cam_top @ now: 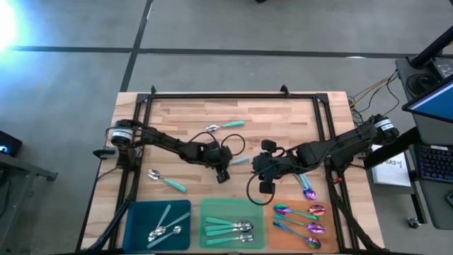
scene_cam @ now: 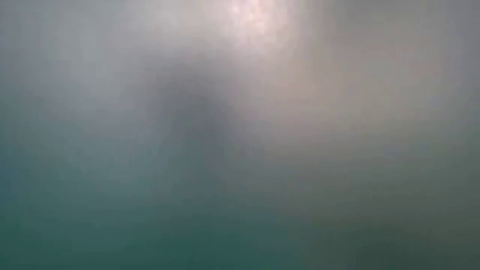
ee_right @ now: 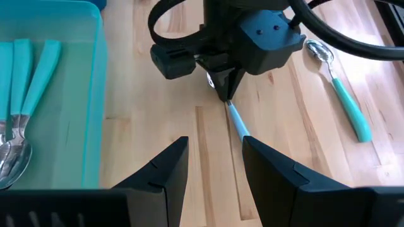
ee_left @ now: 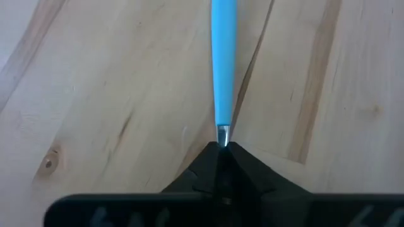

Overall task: Sort silverware by color (type)
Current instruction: Put the light blue spoon into the blue bin

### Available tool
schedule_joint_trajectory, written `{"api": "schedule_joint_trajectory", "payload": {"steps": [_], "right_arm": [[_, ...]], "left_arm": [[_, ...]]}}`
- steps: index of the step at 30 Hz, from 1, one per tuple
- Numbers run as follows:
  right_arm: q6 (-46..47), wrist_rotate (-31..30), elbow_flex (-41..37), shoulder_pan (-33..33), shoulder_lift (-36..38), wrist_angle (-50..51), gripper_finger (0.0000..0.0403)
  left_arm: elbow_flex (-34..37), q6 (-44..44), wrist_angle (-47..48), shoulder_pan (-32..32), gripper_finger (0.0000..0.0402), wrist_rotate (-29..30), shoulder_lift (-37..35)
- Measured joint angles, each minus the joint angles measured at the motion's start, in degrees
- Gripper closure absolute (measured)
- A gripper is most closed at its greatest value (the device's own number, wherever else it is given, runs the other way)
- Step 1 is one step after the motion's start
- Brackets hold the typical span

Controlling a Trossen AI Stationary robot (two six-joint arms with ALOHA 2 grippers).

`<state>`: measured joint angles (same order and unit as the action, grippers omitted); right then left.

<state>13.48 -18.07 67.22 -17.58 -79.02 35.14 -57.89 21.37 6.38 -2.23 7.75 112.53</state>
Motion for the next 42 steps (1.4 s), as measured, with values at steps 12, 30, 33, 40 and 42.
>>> {"api": "schedule_joint_trajectory", "payload": {"steps": [12,30,33,40,42], "right_arm": [[-0.07,-0.02,-0.07,0.0,0.0,0.13,0.0264],[-0.44,-0.48,-1.44,0.52,-0.02,-0.44,0.0264],[-0.41,-0.61,-1.99,0.76,-0.02,-1.42,0.0264],[0.23,-1.53,-3.7,1.1,-0.02,-1.56,0.0264],[0.91,-1.56,-4.24,1.14,-0.02,-1.62,0.0264]], "left_arm": [[1.0,0.19,3.78,0.18,0.04,-1.78,-7.61],[0.55,22.37,20.19,-20.12,0.0401,-1.2,-31.23],[0.55,33.24,24.88,-26.06,0.0401,0.42,-33.6],[0.57,56.99,35.91,-41.17,0.0401,-3.3,-37.69],[0.55,61.32,37.44,-45.53,0.0401,-5.98,-38.41]]}}
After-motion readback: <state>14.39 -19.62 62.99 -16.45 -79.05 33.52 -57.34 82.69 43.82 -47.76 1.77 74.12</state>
